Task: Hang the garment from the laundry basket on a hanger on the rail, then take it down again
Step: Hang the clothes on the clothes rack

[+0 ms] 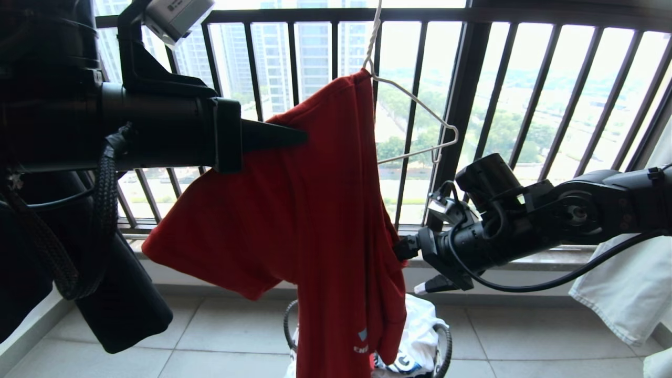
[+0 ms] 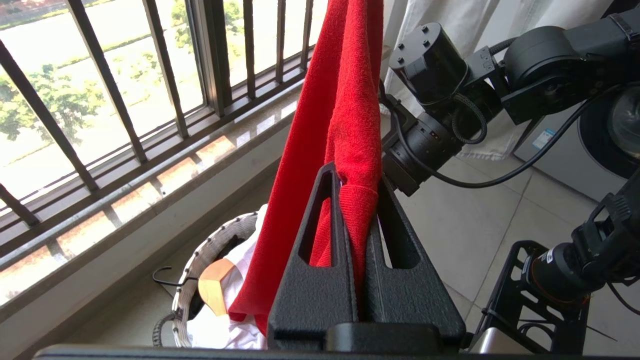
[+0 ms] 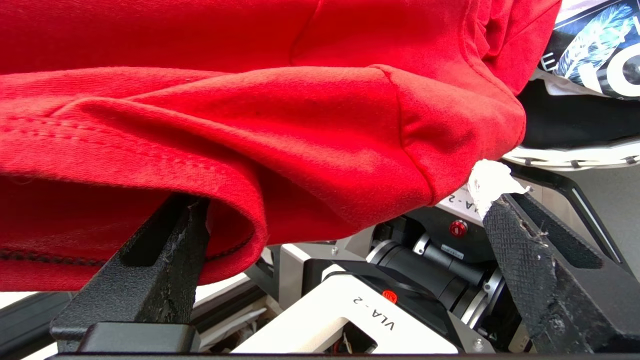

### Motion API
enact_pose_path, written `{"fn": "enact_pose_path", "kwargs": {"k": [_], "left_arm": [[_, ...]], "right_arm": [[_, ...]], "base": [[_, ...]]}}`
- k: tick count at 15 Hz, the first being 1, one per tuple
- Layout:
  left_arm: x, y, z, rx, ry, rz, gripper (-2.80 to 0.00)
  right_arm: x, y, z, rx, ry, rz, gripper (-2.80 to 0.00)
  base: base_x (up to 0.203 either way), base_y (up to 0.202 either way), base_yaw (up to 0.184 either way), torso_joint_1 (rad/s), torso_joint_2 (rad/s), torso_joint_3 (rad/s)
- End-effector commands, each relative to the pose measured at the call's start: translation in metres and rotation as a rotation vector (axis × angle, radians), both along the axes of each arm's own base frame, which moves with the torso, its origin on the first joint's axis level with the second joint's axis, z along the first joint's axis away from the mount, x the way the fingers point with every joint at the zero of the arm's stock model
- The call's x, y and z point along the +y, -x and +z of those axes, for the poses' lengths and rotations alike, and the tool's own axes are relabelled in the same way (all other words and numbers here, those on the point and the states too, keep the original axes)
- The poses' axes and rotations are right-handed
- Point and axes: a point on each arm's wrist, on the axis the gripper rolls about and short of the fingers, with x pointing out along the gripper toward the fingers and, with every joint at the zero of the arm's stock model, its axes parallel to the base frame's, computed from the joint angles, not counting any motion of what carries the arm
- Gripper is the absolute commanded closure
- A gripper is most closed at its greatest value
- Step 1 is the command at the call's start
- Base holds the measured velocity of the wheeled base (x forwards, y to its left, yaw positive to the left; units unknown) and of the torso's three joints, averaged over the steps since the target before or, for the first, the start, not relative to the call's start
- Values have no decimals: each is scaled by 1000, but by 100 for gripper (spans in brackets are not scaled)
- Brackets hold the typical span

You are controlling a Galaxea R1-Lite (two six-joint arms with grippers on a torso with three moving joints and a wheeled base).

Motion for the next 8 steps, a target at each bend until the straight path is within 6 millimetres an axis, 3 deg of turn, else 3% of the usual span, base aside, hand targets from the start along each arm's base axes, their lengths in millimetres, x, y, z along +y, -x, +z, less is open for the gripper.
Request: {"fn": "enact_pose_path", "kwargs": {"k": [1, 6, 7, 8], "left_arm": [[3, 4, 2, -8, 10, 1, 0], [4, 7, 4, -13, 17, 1, 0], [5, 7, 5, -14, 18, 1, 0], [5, 7, 5, -14, 18, 1, 0]], "right_arm": [[0, 0, 0, 3, -2, -2, -280], [-1, -4, -5, -2, 32, -32, -280], [-1, -6, -6, -3, 37, -38, 0], [-1, -6, -6, -2, 38, -38, 0]], "base": [[0, 0, 0, 0, 0, 0], [0, 0, 0, 0, 0, 0], [0, 0, 0, 0, 0, 0], [0, 0, 0, 0, 0, 0]]}}
